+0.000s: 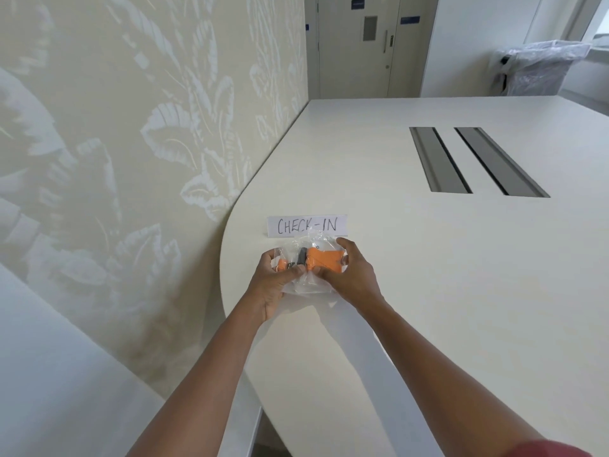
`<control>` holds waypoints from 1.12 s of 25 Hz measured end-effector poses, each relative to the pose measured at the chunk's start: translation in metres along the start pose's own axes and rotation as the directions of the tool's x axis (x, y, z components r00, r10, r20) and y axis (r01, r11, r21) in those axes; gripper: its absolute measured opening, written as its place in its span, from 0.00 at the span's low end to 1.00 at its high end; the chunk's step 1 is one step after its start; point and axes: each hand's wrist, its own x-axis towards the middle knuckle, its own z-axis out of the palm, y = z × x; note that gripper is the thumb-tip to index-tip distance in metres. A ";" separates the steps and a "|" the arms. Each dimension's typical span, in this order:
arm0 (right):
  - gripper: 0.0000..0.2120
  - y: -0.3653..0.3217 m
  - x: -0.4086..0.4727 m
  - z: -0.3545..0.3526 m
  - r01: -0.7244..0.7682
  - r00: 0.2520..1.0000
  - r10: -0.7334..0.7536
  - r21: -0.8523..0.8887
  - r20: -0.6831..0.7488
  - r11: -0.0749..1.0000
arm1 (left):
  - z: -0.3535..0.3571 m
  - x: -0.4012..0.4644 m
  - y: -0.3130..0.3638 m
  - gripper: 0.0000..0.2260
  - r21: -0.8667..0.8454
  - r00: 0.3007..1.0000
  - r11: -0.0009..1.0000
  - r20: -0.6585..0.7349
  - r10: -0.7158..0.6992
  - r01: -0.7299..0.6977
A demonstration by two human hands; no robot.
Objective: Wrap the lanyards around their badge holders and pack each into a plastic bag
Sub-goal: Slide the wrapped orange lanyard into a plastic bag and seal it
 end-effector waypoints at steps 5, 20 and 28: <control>0.38 0.001 0.020 0.016 -0.015 1.000 0.015 -0.018 0.005 1.000 | -0.014 0.025 0.003 0.25 -0.019 1.000 1.000 0.006 0.008 -0.008; 0.33 0.023 0.019 0.033 0.105 0.986 -0.130 -0.215 -0.104 0.971 | -0.007 0.029 -0.010 0.32 0.623 0.914 0.756 -0.158 0.374 -0.202; 0.28 0.024 0.014 0.034 0.217 0.937 -0.273 -0.249 -0.219 0.944 | -0.005 0.019 -0.016 0.27 0.700 0.790 0.624 -0.142 0.597 -0.346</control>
